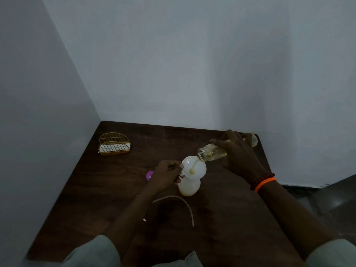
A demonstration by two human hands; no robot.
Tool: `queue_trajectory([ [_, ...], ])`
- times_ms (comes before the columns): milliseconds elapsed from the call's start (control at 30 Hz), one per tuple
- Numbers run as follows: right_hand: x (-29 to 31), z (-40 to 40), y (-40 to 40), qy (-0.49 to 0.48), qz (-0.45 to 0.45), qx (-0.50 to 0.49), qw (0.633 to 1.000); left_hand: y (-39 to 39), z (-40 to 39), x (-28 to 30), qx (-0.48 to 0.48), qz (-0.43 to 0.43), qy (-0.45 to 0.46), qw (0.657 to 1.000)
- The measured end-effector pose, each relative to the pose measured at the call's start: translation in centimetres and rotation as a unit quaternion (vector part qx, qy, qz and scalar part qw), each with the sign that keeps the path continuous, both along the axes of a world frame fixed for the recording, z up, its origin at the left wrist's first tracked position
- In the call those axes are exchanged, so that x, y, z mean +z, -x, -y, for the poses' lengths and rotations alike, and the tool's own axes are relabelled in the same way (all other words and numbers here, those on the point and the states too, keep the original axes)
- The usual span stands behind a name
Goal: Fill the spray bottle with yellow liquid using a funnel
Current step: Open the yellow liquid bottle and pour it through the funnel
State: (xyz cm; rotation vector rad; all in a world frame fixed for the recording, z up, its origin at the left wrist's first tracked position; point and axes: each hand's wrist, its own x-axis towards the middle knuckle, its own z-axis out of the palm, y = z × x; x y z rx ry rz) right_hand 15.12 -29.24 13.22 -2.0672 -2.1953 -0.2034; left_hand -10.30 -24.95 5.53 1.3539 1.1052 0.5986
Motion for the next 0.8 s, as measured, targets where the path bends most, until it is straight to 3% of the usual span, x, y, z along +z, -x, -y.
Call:
queue_trajectory([
  [800,0.37,0.11,-0.08,-0.008,-0.001,0.002,1.000,0.00,-0.18,-0.17,0.000,-0.005,-0.004,1.000],
])
